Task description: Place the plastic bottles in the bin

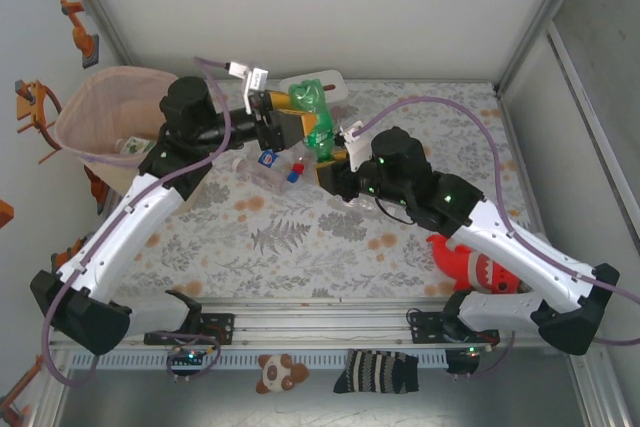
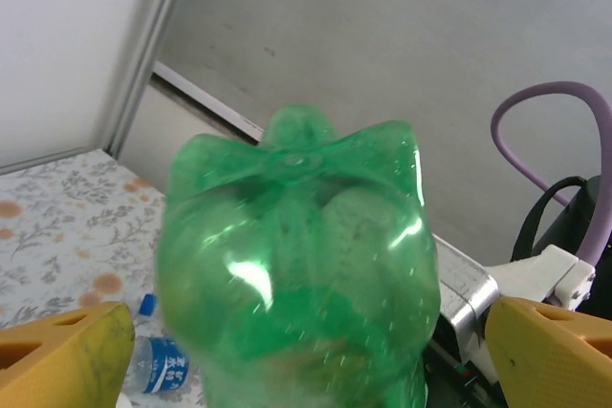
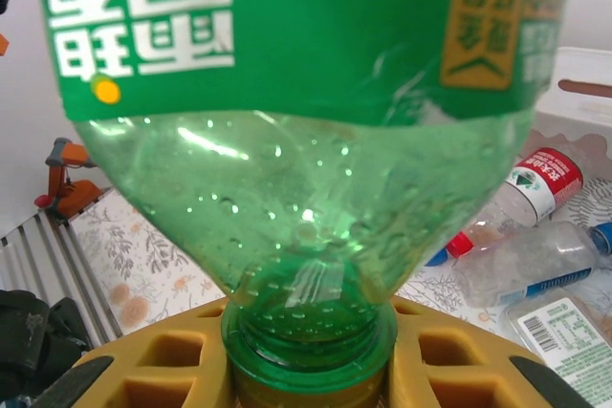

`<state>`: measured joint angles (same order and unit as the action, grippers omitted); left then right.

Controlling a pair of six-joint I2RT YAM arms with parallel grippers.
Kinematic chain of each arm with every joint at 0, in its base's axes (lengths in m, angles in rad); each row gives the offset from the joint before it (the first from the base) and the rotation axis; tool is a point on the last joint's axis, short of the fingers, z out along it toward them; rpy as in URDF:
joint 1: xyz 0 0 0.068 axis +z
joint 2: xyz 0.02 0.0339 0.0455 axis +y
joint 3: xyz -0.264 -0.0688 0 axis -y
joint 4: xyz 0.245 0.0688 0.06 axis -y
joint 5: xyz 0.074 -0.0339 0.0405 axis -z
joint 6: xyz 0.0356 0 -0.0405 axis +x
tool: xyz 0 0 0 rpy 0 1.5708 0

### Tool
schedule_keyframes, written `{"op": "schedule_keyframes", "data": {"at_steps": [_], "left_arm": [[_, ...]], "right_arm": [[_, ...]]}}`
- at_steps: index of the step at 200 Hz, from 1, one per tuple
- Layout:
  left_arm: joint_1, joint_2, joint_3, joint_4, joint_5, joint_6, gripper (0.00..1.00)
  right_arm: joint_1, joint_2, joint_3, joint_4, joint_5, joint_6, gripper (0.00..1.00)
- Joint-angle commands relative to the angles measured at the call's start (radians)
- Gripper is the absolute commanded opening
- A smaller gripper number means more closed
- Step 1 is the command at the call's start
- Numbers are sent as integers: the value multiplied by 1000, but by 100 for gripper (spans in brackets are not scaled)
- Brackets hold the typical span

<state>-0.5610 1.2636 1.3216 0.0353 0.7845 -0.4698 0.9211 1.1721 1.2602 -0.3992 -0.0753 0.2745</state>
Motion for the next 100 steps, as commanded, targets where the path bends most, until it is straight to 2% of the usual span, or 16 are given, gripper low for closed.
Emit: {"op": "schedule_keyframes", "data": {"at_steps": [1, 33, 100], "left_arm": [[-24, 16, 39, 48, 20, 44, 89], [-42, 17, 39, 70, 35, 54, 79], [-54, 10, 33, 102, 60, 43, 67]], "right_arm": [[5, -24, 32, 41, -23, 15, 22], [4, -37, 31, 38, -27, 17, 22], [5, -60, 27, 52, -41, 18, 22]]}}
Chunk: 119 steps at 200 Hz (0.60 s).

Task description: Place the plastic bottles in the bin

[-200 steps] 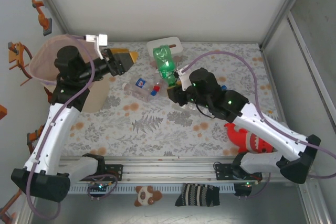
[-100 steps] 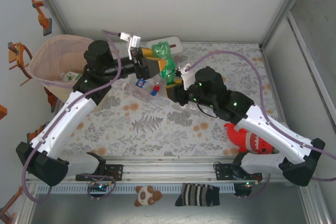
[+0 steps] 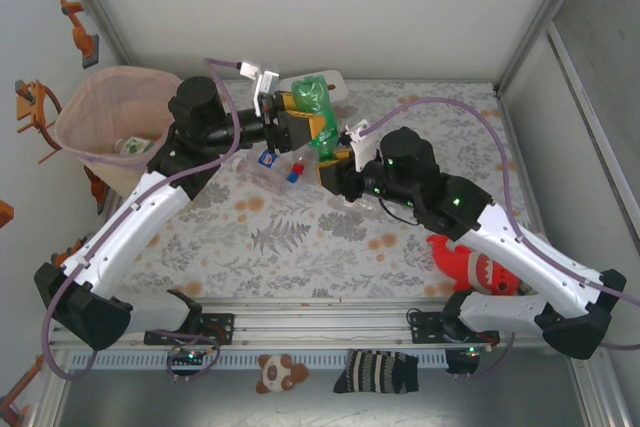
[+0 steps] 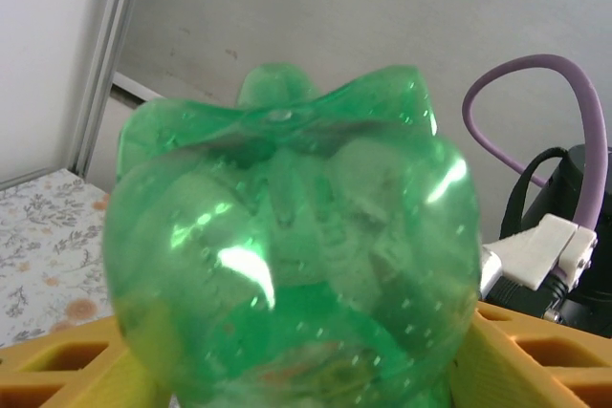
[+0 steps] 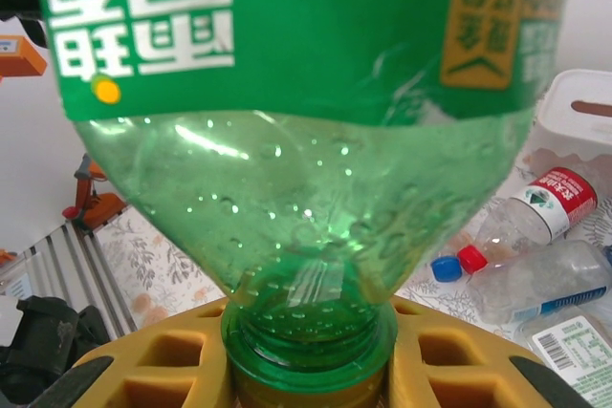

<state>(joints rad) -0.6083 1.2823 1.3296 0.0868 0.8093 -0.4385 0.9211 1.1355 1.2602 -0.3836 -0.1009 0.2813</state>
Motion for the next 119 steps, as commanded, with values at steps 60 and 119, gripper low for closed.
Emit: {"op": "schedule_keyframes", "data": {"at_steps": [60, 119], "left_arm": [[-8, -6, 29, 62, 35, 6, 58], [-4, -25, 35, 13, -39, 52, 54]], "right_arm": [[5, -30, 25, 32, -10, 12, 26], [5, -47, 30, -9, 14, 14, 60]]}}
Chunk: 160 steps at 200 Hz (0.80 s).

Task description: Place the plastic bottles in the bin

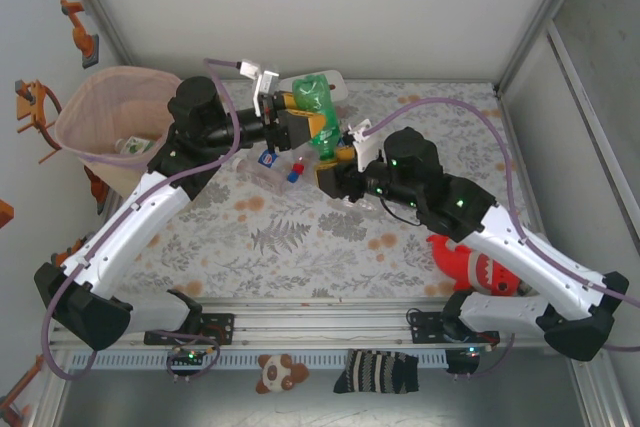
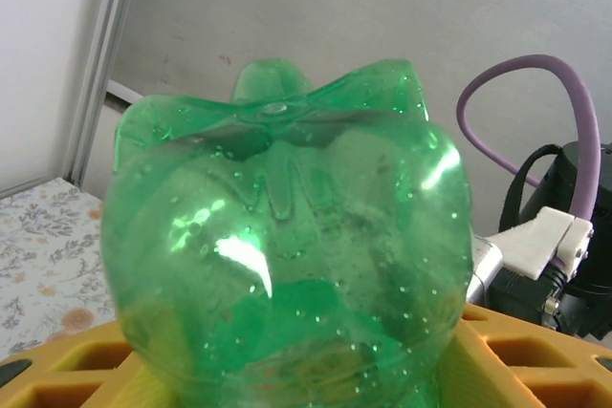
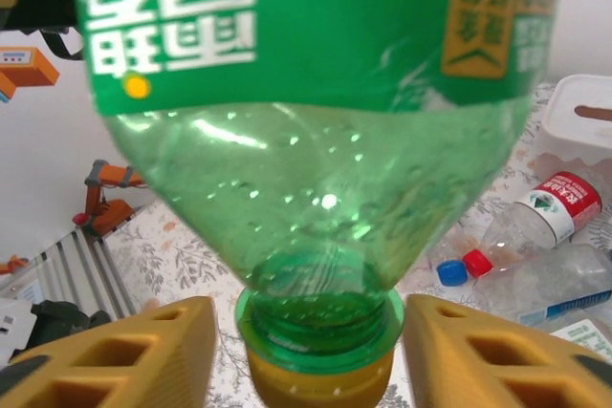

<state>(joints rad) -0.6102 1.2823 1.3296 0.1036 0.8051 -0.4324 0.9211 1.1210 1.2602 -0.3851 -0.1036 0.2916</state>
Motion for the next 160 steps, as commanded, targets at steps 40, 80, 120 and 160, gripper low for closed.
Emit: {"op": "schedule_keyframes", "data": {"at_steps": [40, 80, 120, 160], "left_arm": [[46, -47, 64, -109, -132, 80, 54], [186, -87, 70, -165, -201, 13, 52], [362, -129, 114, -318, -287, -6, 52], [620, -150, 125, -395, -296, -117, 50]], "right_arm": [[5, -77, 20, -72, 71, 4, 80], [5, -116, 7, -95, 125, -6, 85], [5, -116, 18, -107, 137, -21, 84], [5, -103, 29, -112, 136, -30, 84]]}}
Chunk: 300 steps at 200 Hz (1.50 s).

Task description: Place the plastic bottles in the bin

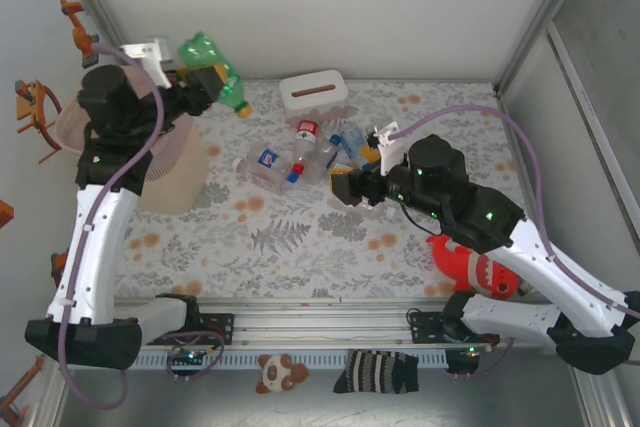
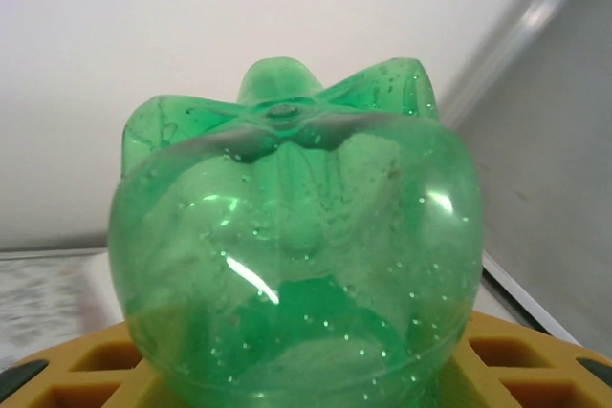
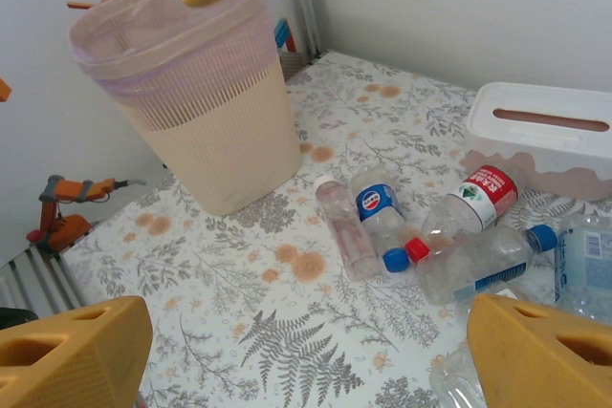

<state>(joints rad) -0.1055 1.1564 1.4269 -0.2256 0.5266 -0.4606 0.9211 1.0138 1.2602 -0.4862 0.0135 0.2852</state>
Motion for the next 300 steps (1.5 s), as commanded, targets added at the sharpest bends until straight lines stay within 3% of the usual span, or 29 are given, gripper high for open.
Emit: {"op": "schedule_keyframes", "data": {"at_steps": [1, 54, 106, 138, 215, 255, 300], "left_arm": [[121, -24, 27, -66, -17, -91, 50], [397, 25, 26, -82, 43, -233, 48], [511, 136, 6, -47, 47, -341, 48], [519, 203, 3, -88, -40, -412, 47], [474, 440, 135, -363, -53, -434, 45], [447, 511, 144, -428, -115, -427, 52], [445, 564, 161, -473, -129, -428, 72]], "right_arm": [[5, 5, 29, -11, 19, -23, 84], [4, 11, 32, -11, 20, -31, 84], [5, 11, 30, -12, 29, -32, 84], [5, 11, 27, -11, 38, -32, 84], [5, 18, 21, -15, 46, -31, 84], [4, 8, 11, -18, 54, -27, 84], [5, 2, 13, -26, 62, -27, 84]]}}
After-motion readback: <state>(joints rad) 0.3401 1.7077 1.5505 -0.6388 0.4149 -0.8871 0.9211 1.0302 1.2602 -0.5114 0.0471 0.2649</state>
